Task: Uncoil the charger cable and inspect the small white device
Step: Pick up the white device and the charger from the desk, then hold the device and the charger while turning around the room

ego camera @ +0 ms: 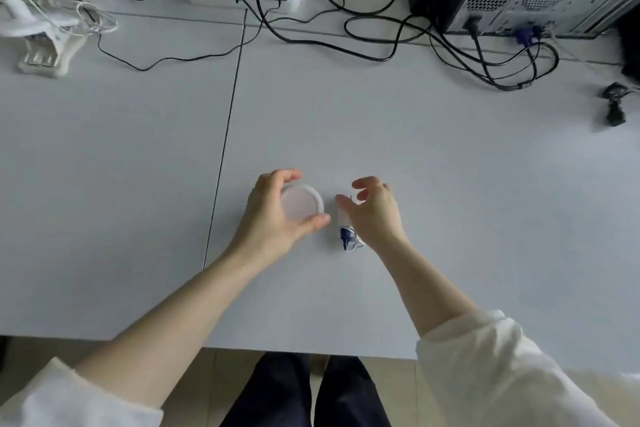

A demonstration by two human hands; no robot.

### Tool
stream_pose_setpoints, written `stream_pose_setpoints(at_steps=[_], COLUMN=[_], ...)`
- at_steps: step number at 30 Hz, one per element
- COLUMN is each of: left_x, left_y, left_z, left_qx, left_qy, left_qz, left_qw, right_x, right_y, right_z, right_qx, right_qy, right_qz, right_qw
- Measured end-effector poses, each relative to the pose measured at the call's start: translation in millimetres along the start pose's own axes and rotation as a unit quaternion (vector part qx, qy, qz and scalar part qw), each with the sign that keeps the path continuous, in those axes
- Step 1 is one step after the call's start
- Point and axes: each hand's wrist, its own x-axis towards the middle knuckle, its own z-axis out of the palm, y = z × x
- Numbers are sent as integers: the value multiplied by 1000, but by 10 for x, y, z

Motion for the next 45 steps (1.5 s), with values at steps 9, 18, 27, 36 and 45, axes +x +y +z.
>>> stream_pose_setpoints(at_steps=[9,18,27,36,45], left_x=[-9,36,148,227,272], left_y=[-183,-190,66,524,926], left_z=[48,40,-82,40,443], left_qx=[77,85,-42,-168,-194], left_qy=[-26,-17,-32,-90,-130], left_qz=[36,25,-6,-13,-16], left_qw=[996,996,999,982,972], right_x=[-27,3,-140,-266,-277], right_y=[58,47,-83,-45,262], right_z=[290,251,-126,-596,-1162], right_qx=[-114,-88,280,491,559], right_qy=[14,12,-22,-67,-19], right_qz=[64,67,75,53,67], right_qw=[991,994,957,867,826])
